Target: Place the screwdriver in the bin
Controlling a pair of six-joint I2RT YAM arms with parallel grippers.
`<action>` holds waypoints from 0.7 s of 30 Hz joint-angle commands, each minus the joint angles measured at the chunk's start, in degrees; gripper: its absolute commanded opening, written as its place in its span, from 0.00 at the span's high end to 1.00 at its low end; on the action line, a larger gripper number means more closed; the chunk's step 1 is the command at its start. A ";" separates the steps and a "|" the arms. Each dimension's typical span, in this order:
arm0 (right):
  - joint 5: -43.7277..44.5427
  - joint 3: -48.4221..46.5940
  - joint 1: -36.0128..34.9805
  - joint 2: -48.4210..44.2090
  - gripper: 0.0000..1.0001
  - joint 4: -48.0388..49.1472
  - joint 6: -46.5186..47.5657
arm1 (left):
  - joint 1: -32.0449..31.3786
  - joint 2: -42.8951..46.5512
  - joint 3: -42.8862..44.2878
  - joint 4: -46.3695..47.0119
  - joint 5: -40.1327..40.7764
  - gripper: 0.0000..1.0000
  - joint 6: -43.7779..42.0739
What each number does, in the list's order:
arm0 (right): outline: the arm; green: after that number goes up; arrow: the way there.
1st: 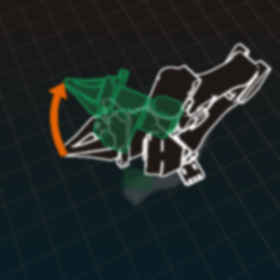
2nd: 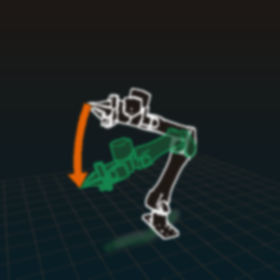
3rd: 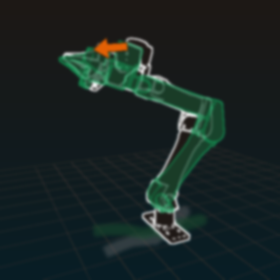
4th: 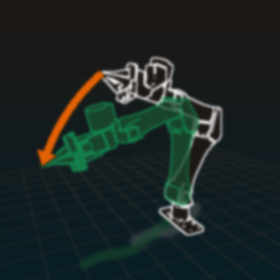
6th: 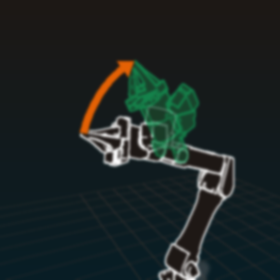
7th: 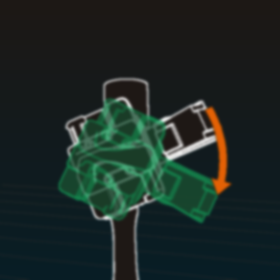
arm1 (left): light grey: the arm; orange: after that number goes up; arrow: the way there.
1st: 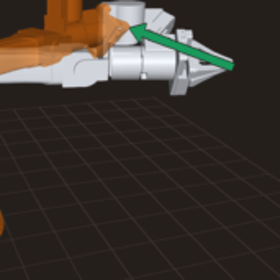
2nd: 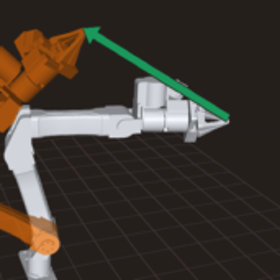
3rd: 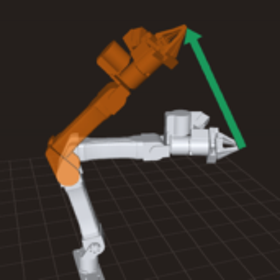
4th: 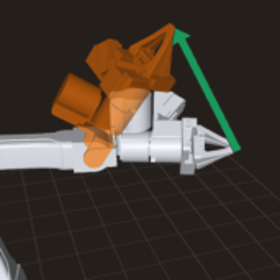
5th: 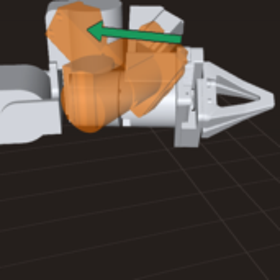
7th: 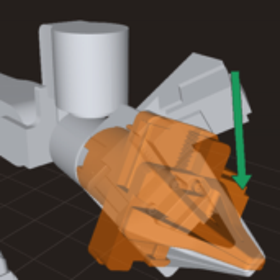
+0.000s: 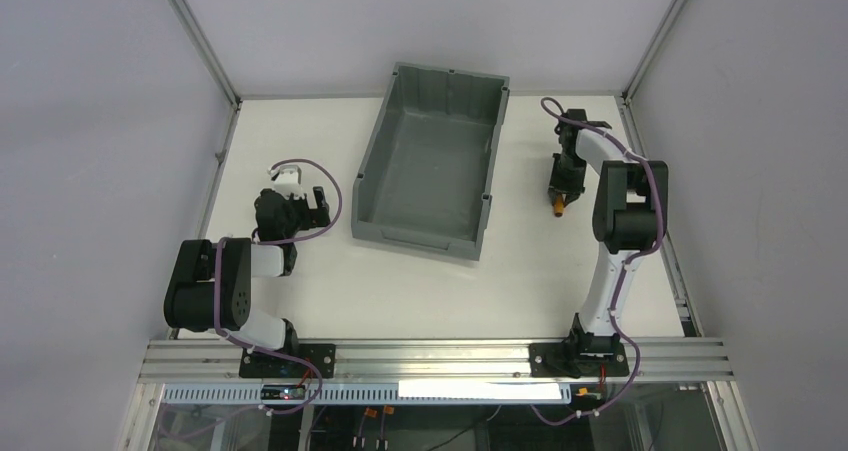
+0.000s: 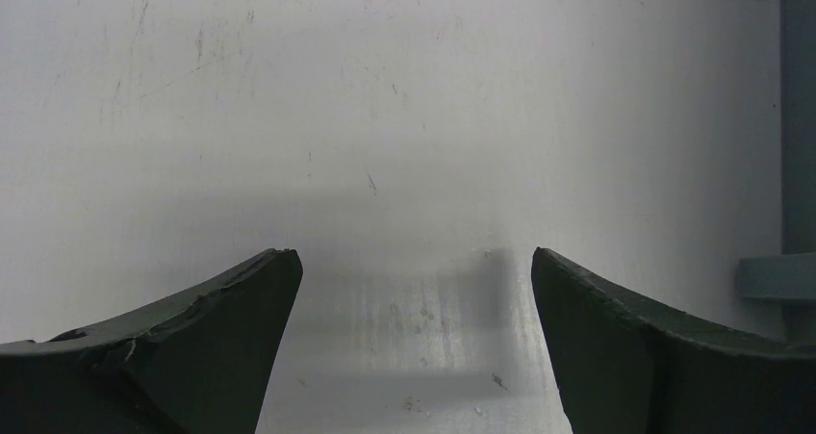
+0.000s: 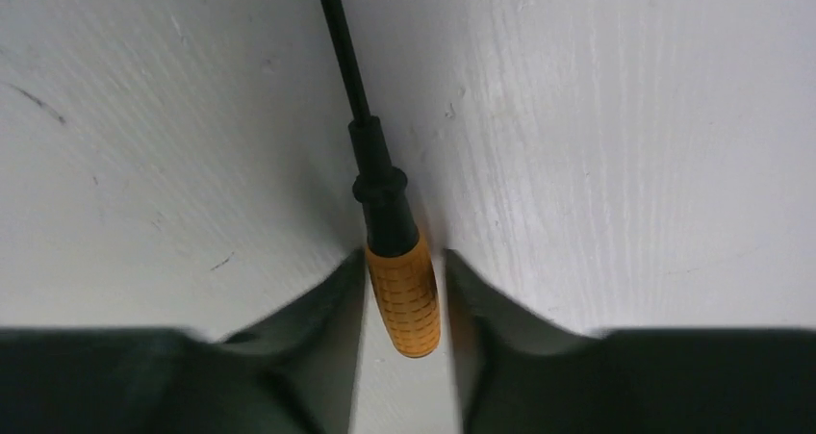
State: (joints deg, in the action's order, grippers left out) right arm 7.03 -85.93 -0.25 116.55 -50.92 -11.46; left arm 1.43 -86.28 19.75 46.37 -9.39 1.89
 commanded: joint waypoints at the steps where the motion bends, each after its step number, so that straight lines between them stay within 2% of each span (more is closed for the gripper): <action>1: 1.80 -2.71 0.08 2.27 0.79 -1.12 1.00 | -0.46 -0.11 0.99 2.23 -0.80 0.01 -0.66; 3: 1.59 -3.07 0.08 2.00 0.99 -1.80 1.35 | -0.46 -0.03 0.93 2.23 -0.77 0.02 -0.66; 8: 2.23 -5.51 0.08 -5.93 1.00 -2.72 0.78 | -0.46 -0.03 0.97 2.23 -0.81 0.01 -0.66; 16: 3.56 -12.84 -1.36 -28.03 1.00 -0.20 -5.64 | -0.46 -0.10 0.99 2.21 -0.81 0.01 -0.66; 21: 5.76 -14.09 -7.34 -38.01 1.00 8.97 -5.45 | -0.44 -0.11 0.99 2.19 -0.80 0.01 -0.66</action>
State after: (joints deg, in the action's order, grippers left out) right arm 10.33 -98.50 -2.98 86.41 -49.36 -15.20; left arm 1.43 -86.28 19.75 46.37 -9.39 1.91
